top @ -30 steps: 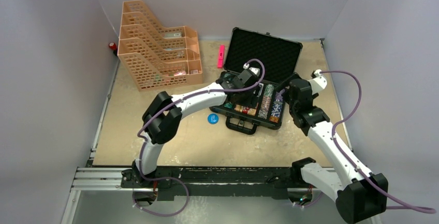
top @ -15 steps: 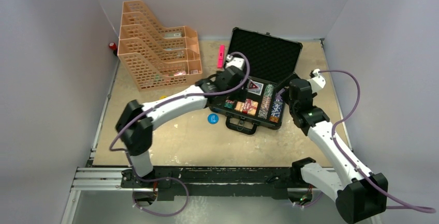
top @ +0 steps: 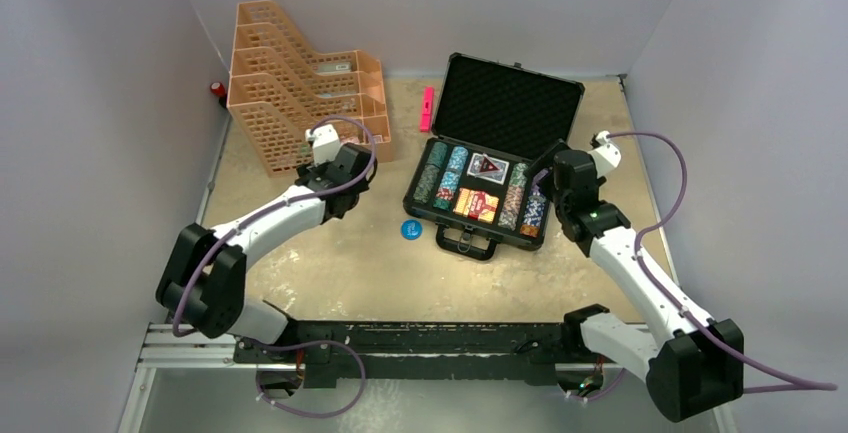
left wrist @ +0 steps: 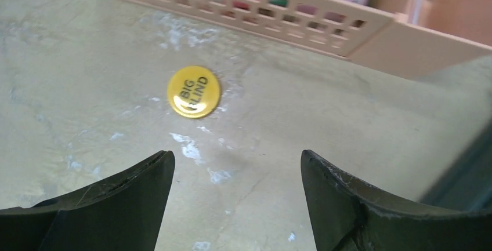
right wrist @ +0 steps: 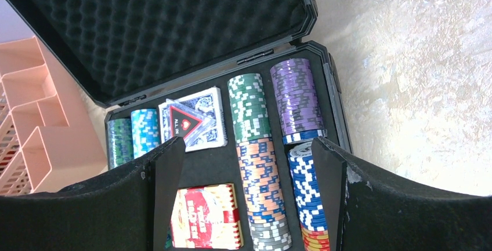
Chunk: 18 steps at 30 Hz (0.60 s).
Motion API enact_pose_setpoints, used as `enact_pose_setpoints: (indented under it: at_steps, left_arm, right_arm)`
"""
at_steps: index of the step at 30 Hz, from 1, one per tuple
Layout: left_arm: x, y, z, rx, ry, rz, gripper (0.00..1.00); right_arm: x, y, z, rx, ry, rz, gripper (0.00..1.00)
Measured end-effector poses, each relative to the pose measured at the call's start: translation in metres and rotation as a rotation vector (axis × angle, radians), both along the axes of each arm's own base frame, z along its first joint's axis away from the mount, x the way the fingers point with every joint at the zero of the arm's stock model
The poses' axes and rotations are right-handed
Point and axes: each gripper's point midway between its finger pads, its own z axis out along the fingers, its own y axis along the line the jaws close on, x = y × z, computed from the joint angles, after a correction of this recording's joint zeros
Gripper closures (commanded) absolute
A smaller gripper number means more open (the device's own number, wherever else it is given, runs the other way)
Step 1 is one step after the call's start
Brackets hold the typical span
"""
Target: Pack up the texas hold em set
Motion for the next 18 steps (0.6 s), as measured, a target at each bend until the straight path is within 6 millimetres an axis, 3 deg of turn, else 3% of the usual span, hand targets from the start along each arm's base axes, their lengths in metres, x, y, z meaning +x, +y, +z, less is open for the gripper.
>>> enact_pose_setpoints:
  at_steps: [11,18]
  left_arm:
    - [0.017,0.044,-0.054,0.016,0.021,0.211,0.24]
    - [0.020,0.056,-0.079,0.026,0.044,0.267,0.24]
  right_arm:
    - [0.000,0.000,-0.003,-0.024,0.012,0.014,0.18]
    - [0.000,-0.001,-0.003,-0.043,0.015,0.023,0.18]
